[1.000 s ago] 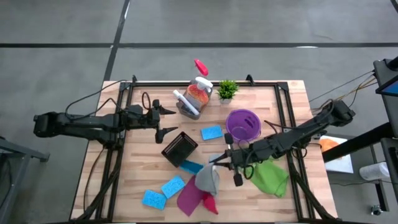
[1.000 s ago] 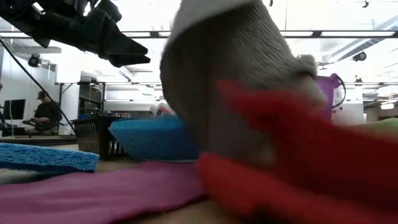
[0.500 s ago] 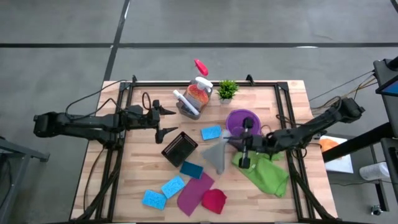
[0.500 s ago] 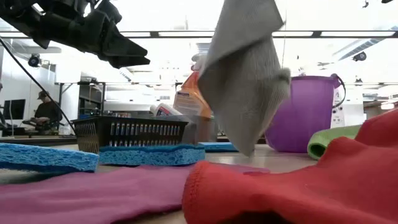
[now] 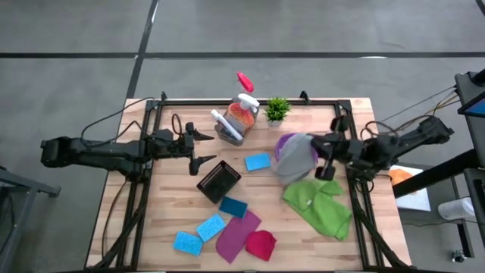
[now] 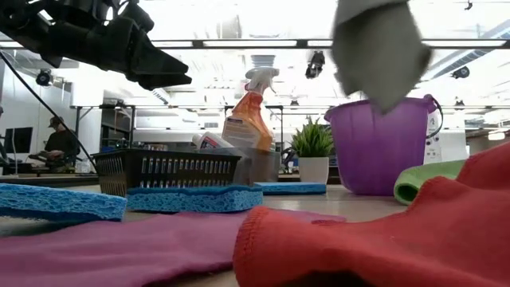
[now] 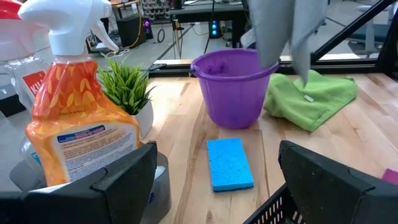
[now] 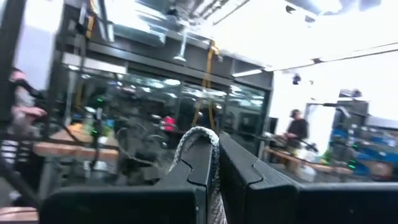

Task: Pick & Place Kitchen Items
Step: Put the gray microfiber cloth into the violet bucket

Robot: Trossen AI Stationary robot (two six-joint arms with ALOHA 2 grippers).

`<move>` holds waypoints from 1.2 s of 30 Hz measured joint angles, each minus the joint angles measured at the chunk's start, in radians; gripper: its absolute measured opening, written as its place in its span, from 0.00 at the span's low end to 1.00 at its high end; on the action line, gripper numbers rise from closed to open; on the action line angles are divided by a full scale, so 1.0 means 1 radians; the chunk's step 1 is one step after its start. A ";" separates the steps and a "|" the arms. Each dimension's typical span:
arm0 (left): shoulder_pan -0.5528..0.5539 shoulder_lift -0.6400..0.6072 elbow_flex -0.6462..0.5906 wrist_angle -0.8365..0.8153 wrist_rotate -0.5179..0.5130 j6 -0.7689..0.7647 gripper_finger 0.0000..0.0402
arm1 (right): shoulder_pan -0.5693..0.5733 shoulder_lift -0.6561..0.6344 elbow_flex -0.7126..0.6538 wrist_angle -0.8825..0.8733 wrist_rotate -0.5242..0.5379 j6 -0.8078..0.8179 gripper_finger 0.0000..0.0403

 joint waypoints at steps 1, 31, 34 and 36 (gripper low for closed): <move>0.000 0.000 0.000 0.000 0.000 0.000 0.84 | 0.000 -0.012 0.013 -0.034 0.018 -0.008 0.04; 0.000 0.000 0.000 -0.001 0.000 -0.001 0.84 | -0.060 0.070 0.385 -0.509 0.285 -0.156 0.04; 0.000 0.000 0.000 -0.004 0.000 -0.002 0.84 | -0.060 0.078 0.409 -0.591 0.314 -0.140 0.04; 0.000 0.000 0.000 -0.005 0.000 -0.002 0.84 | -0.060 0.081 0.410 -0.648 0.327 -0.099 0.04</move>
